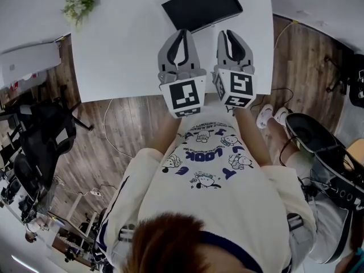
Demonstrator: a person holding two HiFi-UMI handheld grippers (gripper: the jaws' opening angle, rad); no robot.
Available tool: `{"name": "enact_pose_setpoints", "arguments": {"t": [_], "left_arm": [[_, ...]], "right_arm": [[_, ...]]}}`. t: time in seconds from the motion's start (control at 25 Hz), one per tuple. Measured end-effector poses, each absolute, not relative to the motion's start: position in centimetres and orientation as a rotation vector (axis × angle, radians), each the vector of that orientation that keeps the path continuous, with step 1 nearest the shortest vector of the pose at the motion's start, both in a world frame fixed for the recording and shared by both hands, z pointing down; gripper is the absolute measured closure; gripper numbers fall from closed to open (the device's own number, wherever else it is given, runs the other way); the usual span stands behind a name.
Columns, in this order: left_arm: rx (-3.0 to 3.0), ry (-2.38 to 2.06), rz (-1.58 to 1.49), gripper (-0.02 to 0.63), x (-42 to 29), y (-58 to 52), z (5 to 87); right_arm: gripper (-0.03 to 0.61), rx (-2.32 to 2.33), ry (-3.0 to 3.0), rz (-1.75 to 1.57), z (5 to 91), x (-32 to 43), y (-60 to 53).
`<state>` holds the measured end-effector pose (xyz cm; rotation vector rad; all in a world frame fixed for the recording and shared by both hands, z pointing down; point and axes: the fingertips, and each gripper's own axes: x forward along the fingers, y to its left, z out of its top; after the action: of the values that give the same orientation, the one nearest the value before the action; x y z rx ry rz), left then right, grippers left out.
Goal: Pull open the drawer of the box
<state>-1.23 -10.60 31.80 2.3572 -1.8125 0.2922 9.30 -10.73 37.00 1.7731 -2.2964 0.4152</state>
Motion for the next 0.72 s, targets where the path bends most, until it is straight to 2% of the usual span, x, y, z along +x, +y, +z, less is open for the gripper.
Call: {"name": "enact_pose_setpoints", "arguments": {"t": [0.24,0.72], "left_arm": [[2.309,-1.821,0.328,0.595,-1.2,-11.2,33.5],[2.240,-1.813,0.391,0.595,-1.4,-12.5,36.6]], "right_arm": [[0.500,1.687,-2.301,0.467,39.1,8.9,-11.3],[0.474,1.603,-2.259,0.523,42.8,8.8,-13.1]]}}
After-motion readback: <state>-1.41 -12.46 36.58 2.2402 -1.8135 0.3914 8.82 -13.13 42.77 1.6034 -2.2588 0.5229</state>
